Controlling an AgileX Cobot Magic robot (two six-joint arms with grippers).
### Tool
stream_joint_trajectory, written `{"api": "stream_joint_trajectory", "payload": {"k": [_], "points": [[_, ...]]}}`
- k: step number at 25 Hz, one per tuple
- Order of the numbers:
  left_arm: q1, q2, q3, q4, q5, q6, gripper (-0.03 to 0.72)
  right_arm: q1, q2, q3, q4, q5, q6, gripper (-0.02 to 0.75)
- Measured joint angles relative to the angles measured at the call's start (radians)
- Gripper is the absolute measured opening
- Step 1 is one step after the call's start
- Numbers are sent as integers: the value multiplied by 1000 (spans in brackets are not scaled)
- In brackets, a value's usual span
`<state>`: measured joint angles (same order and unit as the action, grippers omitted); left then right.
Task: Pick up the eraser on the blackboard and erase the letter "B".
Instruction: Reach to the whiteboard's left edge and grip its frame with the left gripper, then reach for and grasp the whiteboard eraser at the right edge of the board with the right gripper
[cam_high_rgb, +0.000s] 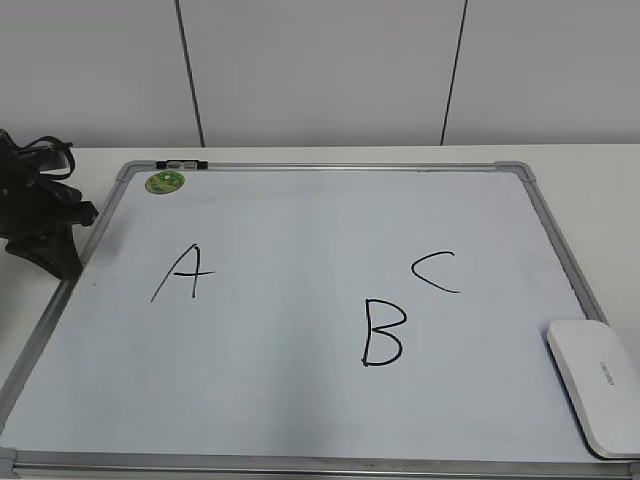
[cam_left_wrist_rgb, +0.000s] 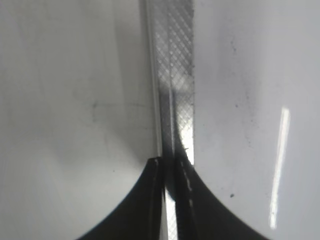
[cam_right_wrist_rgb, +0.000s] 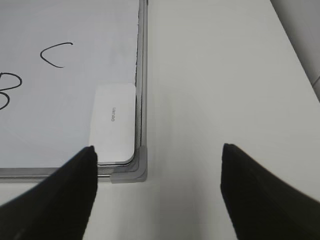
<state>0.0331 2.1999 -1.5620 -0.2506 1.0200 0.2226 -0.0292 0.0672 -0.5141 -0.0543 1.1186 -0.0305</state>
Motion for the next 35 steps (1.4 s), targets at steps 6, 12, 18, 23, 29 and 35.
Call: {"api": "stream_joint_trajectory", "payload": {"k": [6, 12, 18, 23, 29, 35], "points": [[0, 0, 0, -2, 2, 0, 14, 0, 249, -40, 0, -116, 0, 591], [0, 0, 0, -6, 4, 0, 14, 0, 464, -60, 0, -235, 7, 591], [0, 1, 0, -6, 4, 0, 14, 0, 640, -83, 54, -194, -33, 591], [0, 1, 0, -6, 4, 0, 14, 4, 787, -131, 116, -152, -65, 591], [0, 1, 0, -6, 5, 0, 13, 6, 937, -177, 157, -127, -69, 591], [0, 1, -1, -7, 6, 0, 13, 34, 989, -197, 188, -127, -69, 591]]}}
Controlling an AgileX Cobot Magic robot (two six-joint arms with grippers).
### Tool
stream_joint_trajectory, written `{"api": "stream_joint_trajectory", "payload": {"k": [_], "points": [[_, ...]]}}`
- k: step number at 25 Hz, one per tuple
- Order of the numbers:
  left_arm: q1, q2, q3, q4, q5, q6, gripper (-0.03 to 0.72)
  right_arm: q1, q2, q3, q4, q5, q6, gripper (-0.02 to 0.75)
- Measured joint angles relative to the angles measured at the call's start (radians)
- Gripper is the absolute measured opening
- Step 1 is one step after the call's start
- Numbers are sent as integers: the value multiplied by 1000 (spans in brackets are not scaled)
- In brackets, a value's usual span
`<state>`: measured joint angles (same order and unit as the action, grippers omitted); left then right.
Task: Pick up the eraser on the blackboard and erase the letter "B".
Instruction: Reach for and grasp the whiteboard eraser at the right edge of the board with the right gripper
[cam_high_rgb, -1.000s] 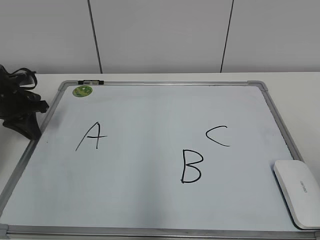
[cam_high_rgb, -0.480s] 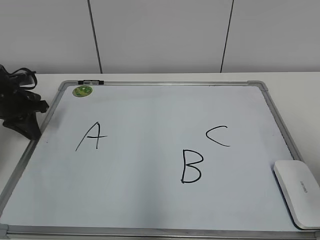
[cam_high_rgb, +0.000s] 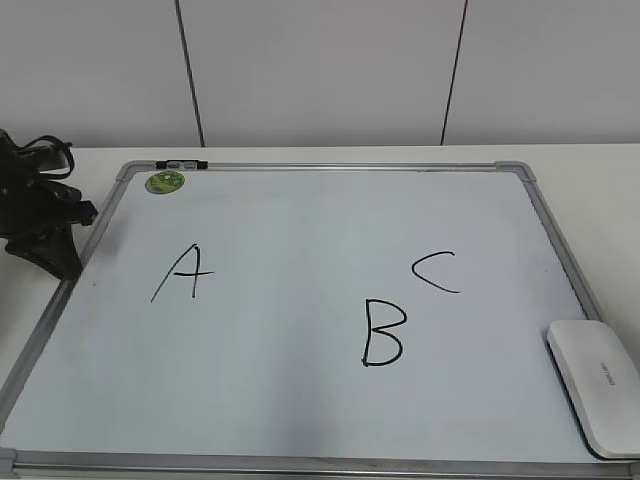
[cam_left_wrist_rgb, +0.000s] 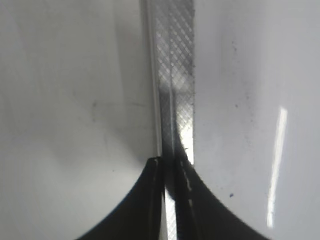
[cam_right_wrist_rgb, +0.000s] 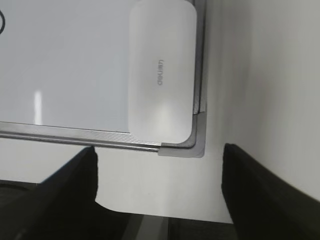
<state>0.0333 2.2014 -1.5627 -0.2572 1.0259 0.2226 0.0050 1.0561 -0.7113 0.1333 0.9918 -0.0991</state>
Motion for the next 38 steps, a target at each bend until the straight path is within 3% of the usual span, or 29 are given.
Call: {"api": "stream_joint_trajectory", "payload": {"k": [8, 18, 38], "points": [[0, 0, 0, 0, 2, 0, 13, 113, 74, -3, -25, -62, 70, 591], [0, 0, 0, 0, 2, 0, 13, 115, 247, -6, -73, -179, 88, 650], [0, 0, 0, -2, 0, 0, 13, 115, 508, -10, -81, -349, 99, 650]]}}
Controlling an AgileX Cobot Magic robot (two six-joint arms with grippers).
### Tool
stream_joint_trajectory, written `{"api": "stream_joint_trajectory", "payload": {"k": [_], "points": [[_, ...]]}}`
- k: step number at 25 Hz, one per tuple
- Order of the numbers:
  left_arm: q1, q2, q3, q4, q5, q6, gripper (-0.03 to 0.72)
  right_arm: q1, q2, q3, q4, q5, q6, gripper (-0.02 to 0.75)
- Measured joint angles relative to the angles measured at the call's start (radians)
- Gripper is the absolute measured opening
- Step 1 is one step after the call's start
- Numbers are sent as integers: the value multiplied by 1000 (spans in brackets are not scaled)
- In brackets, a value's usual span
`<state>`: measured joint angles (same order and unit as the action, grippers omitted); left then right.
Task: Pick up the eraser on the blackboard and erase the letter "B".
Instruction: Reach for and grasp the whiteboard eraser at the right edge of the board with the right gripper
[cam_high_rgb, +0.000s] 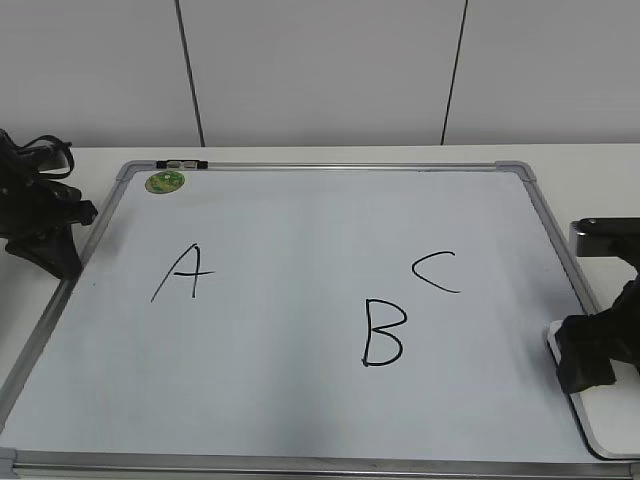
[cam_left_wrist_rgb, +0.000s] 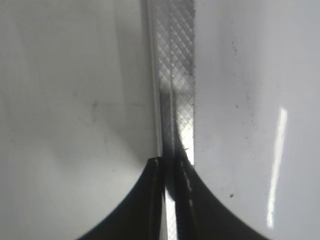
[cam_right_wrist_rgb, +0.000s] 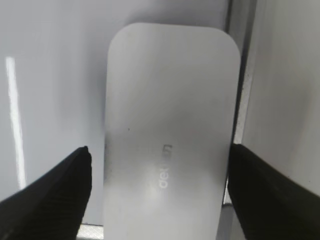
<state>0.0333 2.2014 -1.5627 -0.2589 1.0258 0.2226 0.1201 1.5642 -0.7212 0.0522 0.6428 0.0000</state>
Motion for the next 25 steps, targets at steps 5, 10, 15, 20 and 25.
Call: {"api": "stream_joint_trajectory", "payload": {"k": [5, 10, 15, 20, 25], "points": [[2, 0, 0, 0, -1, 0, 13, 0, 39, -3, 0, -14, 0, 642], [2, 0, 0, 0, -1, 0, 13, 0, 51, -4, -4, -14, 0, 575], [2, 0, 0, 0, -1, 0, 13, 0, 52, -6, -4, -14, 5, 553], [2, 0, 0, 0, -1, 0, 13, 0, 47, -13, -4, -4, 5, 553], [2, 0, 0, 0, -1, 0, 13, 0, -18, -40, -2, 15, 5, 553]]}}
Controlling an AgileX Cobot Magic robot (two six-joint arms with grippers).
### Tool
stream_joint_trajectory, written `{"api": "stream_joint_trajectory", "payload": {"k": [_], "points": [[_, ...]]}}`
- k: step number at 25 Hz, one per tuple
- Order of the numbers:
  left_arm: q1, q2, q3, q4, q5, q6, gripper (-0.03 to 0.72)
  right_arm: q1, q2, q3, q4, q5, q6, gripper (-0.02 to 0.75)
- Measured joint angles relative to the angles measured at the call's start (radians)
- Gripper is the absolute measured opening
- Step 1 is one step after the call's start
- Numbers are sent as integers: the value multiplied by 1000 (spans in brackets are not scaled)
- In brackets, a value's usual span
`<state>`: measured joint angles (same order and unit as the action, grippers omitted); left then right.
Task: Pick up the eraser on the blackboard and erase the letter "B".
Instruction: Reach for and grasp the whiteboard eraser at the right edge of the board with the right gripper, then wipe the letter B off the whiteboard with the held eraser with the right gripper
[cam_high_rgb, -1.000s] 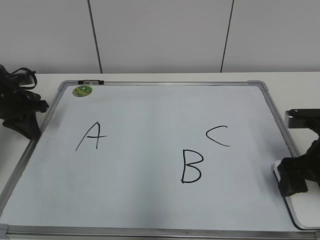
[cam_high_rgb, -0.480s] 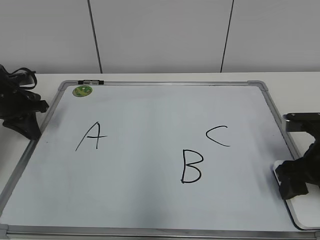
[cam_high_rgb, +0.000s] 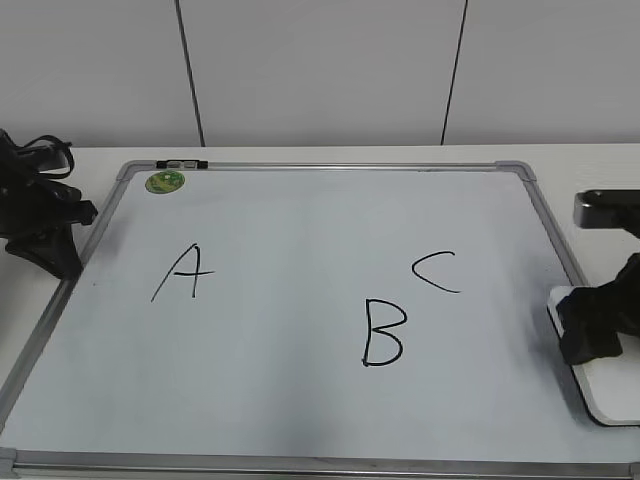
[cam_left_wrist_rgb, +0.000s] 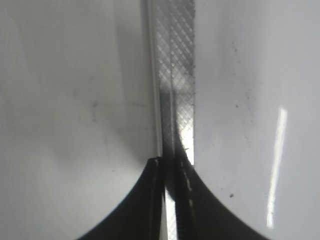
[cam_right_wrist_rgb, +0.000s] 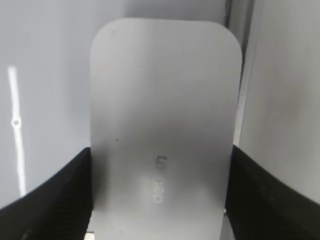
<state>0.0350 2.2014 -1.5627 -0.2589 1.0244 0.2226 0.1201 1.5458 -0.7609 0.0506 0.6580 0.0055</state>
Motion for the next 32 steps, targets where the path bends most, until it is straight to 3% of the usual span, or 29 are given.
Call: {"api": "stream_joint_trajectory", "payload": {"k": [7, 20, 32], "points": [[0, 0, 0, 0, 0, 0, 13, 32, -42, -101, 0, 142, -5, 553], [0, 0, 0, -8, 0, 0, 13, 288, 99, -398, 0, 295, -18, 552], [0, 0, 0, -8, 0, 0, 13, 303, 366, -544, 0, 297, -76, 552]]}}
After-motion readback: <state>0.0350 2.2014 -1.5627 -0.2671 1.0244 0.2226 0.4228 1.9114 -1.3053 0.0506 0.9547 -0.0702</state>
